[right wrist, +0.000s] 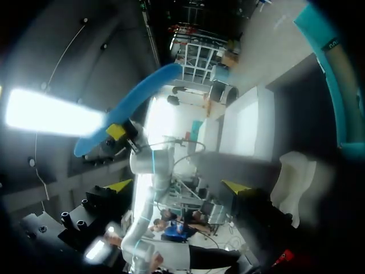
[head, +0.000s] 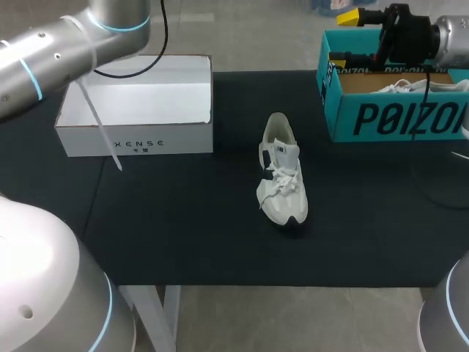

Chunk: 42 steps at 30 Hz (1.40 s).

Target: Take the shoe out of the shoebox, open the shoe tongue, remove and reinsert the insole, then place the shoe into the shoebox

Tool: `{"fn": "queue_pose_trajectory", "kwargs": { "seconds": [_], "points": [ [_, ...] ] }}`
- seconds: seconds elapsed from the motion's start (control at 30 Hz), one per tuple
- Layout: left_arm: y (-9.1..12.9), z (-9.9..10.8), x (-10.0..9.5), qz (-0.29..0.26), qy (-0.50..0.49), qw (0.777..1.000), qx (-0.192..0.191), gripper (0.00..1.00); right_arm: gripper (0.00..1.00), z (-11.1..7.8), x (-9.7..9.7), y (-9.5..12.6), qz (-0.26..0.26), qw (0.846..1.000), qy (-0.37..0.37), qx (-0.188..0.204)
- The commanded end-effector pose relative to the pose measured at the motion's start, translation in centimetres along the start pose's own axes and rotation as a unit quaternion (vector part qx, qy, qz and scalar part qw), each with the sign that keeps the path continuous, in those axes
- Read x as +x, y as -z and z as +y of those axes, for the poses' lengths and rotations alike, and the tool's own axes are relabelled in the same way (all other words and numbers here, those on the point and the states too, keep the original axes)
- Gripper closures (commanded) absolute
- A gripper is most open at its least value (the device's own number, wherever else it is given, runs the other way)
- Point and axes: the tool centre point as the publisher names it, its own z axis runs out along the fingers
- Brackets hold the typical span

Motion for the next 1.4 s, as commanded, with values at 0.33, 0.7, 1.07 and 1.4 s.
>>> {"fn": "queue_pose_trajectory", "kwargs": {
  "seconds": [0.33, 0.7, 1.07, 1.4],
  "points": [
    [-1.3, -0.3, 4.2, 0.033, -0.436, 0.891, -0.121, 1.0, 0.0, 0.0, 0.0, -0.1, 0.0, 1.0, 0.0, -0.001],
    [-2.0, -0.6, 5.6, 0.073, -0.466, 0.875, -0.108, 1.0, 0.0, 0.0, 0.0, -0.1, 0.0, 1.0, 0.0, -0.001],
    [-2.0, -0.7, 5.2, 0.052, -0.417, 0.902, -0.101, 1.0, 0.0, 0.0, 0.0, -0.1, 0.0, 1.0, 0.0, -0.001],
    [-1.6, 1.0, 8.1, 0.001, -0.454, 0.89, -0.042, 1.0, 0.0, 0.0, 0.2, -0.1, 0.0, 1.0, 0.002, -0.001]
  ]
}}
